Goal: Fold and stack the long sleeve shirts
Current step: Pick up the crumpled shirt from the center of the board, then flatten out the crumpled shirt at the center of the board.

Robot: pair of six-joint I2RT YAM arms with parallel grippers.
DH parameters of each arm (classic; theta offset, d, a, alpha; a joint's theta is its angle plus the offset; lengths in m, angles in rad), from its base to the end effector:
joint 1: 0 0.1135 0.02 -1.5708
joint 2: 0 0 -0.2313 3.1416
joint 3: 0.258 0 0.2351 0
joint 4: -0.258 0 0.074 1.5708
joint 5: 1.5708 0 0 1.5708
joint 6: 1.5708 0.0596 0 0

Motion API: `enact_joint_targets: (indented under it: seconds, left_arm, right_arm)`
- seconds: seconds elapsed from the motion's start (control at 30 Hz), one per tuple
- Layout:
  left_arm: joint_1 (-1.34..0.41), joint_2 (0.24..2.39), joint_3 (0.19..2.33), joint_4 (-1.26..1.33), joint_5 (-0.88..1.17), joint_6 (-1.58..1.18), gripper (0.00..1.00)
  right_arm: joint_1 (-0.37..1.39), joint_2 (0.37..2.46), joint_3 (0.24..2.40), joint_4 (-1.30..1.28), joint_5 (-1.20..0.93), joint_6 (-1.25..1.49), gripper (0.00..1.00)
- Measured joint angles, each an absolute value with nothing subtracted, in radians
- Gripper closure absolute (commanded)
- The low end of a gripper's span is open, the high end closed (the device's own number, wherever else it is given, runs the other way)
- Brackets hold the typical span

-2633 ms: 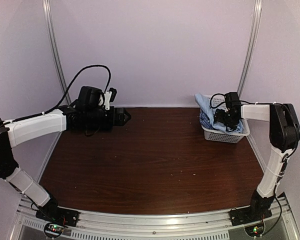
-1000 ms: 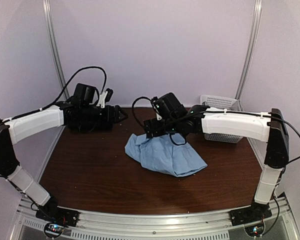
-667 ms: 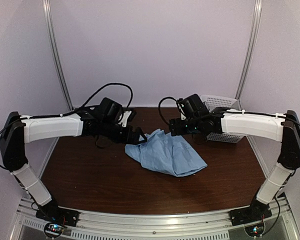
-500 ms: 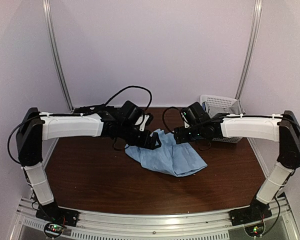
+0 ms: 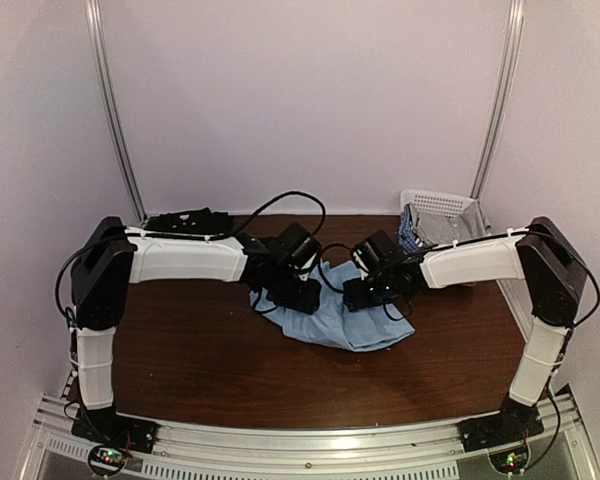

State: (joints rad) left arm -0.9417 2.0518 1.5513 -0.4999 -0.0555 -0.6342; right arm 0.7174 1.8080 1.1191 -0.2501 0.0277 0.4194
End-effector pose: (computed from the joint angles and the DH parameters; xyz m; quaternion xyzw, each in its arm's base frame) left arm 0.2541 -0.3436 0.1497 0.1392 0.9491 -0.1806 0.2172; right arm 0.2775 0.2399 0.1323 -0.1368 0.9405 0.1561 0.2689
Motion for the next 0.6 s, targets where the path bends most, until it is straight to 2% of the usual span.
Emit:
enact_joint_targets:
  seconds: [0.07,0.13,0.2,0.27,0.43,0.6]
  left_arm:
    - [-0.942,2.051,1.551,-0.504,-0.070,-0.635,0.84]
    - [-0.942,2.051,1.551,-0.508,-0.088,-0.632,0.97]
    - [-0.940,2.046,1.550,-0.514,-0.102,-0.632,1.00]
    - [-0.935,2.028,1.542,-0.520,-0.112,-0.630,1.00]
    - [-0.865,1.875,1.425,-0.474,-0.107,-0.608,1.00]
    - [-0.684,1.670,1.275,-0.317,0.021,-0.551,1.00]
  right_arm:
    - [0.717,1.823,1.119,-0.250,0.020,0.415,0.59]
    - [0.717,1.823,1.114,-0.251,0.019,0.425,0.81]
    - [0.717,1.821,1.114,-0.252,0.023,0.427,0.94]
    - [0.717,1.812,1.113,-0.265,0.033,0.432,1.00]
    - [0.716,1.720,1.110,-0.315,0.071,0.437,1.00]
    - [0.717,1.521,1.065,-0.360,0.087,0.445,1.00]
